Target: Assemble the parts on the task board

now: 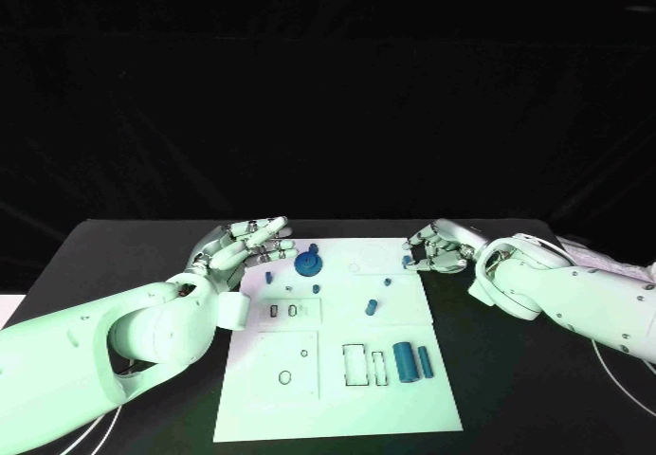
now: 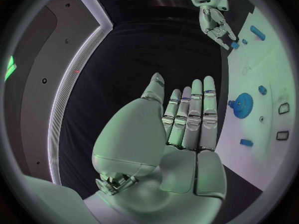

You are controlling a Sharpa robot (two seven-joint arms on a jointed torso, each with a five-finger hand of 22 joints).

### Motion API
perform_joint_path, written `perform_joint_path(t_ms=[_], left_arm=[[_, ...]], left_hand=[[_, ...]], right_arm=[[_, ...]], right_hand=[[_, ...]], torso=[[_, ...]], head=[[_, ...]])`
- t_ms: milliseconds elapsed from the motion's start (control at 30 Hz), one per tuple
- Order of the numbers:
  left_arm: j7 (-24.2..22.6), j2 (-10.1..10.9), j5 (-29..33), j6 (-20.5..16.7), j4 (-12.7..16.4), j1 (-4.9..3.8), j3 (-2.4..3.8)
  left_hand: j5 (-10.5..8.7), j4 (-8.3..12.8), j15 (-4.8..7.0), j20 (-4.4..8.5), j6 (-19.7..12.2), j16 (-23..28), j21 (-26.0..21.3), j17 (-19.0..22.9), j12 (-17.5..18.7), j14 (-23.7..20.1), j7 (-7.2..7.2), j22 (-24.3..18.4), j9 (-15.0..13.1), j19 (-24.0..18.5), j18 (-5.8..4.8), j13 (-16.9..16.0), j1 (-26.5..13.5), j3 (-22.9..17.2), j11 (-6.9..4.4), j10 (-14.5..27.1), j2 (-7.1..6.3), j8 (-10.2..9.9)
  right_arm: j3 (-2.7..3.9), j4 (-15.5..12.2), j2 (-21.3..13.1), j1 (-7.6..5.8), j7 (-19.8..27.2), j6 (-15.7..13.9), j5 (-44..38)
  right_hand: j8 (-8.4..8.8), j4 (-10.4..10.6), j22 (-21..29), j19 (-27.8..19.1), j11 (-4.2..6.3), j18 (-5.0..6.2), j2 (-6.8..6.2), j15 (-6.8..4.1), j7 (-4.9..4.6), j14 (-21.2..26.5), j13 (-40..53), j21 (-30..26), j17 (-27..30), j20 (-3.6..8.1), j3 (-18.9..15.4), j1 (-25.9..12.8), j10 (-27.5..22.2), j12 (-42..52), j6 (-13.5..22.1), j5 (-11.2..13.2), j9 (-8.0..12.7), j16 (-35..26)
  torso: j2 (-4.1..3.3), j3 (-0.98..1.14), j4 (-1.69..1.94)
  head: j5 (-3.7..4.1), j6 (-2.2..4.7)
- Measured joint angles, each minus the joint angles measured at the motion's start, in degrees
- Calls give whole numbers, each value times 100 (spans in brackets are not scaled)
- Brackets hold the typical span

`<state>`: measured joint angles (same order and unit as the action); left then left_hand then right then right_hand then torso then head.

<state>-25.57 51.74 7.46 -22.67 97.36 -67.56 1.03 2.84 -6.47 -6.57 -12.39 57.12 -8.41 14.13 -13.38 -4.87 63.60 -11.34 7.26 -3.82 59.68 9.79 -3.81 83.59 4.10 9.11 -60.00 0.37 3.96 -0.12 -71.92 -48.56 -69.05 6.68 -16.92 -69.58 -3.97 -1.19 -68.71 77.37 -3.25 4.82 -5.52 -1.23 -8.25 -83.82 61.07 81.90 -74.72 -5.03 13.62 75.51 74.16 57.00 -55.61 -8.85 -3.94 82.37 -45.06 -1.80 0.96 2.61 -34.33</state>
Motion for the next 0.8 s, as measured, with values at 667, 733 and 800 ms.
perform_joint_path(t_ms=[667, 733, 800], left_arm=[[1, -1, 2, 0, 12, 1, 0], [1, 0, 2, 0, 12, 1, 0], [1, 1, 2, 0, 12, 1, 0]], left_hand=[[0, 16, 0, 0, 0, 0, 0, -4, 0, 0, 0, -4, 0, 0, 0, 0, 0, -17, 0, 0, 0, 0], [0, 16, 0, 0, 0, 0, 0, -4, 0, 0, 0, -5, 0, 0, 0, 0, 0, -17, 0, 0, 0, 0], [0, 16, 0, 0, 0, 0, 0, -4, 0, 0, 0, -4, 0, 0, -1, 0, 0, -17, 0, 0, 0, 0]], right_arm=[[-5, 246, 203, 75, -60, 160, -77], [-5, 263, 218, 82, -64, 166, -82], [-5, 275, 232, 88, -67, 173, -87]], right_hand=[[-45, -172, -61, 0, 37, 0, 138, 0, 17, 0, 131, 0, -23, 0, 212, 134, 52, 107, -250, 135, -17, 0], [-47, -183, -67, 0, 41, 0, 193, 0, 28, 0, 147, 0, -22, 0, 232, 124, 65, 135, -320, 135, -23, 0], [-80, -197, -76, 0, 55, 0, 198, 0, 48, 0, 162, 23, -22, 0, 246, 119, 81, 150, -357, 135, -26, 0]], torso=[[2, 2, 1], [2, 2, 0], [2, 4, -1]], head=[[7, -23], [0, -26], [-4, -30]])
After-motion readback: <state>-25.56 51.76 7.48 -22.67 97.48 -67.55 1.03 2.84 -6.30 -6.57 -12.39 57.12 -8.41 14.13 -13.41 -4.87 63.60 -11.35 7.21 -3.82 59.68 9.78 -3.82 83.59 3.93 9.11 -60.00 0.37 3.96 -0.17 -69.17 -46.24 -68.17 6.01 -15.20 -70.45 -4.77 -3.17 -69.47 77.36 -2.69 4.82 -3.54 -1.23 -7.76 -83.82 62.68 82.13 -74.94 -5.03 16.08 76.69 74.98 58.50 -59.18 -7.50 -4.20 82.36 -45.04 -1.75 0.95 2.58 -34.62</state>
